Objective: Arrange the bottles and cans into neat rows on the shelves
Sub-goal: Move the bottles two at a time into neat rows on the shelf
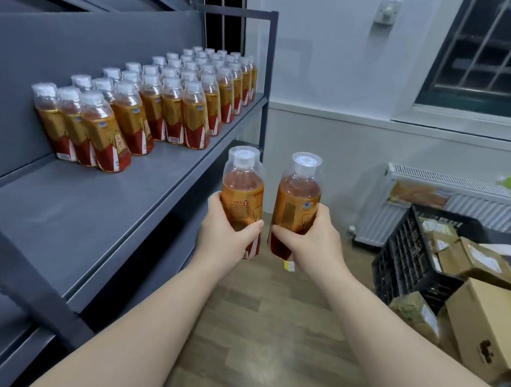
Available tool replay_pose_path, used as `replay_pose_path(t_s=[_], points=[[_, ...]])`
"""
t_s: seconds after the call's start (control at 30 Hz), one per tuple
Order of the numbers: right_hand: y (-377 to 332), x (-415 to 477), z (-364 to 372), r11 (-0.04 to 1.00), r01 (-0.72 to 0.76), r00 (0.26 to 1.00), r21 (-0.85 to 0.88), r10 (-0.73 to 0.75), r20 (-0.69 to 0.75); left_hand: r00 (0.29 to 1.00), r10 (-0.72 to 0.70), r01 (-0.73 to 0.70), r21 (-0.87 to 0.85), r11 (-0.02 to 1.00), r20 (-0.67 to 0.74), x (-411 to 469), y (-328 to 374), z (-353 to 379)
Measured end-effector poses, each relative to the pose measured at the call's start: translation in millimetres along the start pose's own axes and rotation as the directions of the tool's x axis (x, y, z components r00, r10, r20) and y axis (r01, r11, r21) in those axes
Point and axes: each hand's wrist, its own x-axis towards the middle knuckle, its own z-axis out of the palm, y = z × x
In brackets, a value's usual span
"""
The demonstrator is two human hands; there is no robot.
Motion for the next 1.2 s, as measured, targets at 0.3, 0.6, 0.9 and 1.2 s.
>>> replay_pose_path(t_s=[0.3, 0.6, 0.9, 1.2], points=[[20, 85, 0, 1.0, 0.012, 0.998, 0.002, -0.012, 0.058, 0.998, -0.036, 0.038, 0.035, 0.999, -0.041, 65, -9, 35], [7, 180, 52, 0.999, 0.052, 0.989, 0.002, -0.051, 0.136, 0.996, -0.043, 0.046, 0.036, 0.998, -0.084, 163, -24, 28], [-36, 244, 132, 0.987, 0.161, 0.943, 0.027, -0.162, 0.29, 0.961, -0.103, 0.127, 0.081, 0.989, -0.256, 229, -53, -29], [-77, 270, 204, 0.966, 0.245, 0.86, 0.08, -0.255, 0.443, 0.871, -0.158, 0.197, 0.035, 0.98, -0.465, 242, -77, -87]])
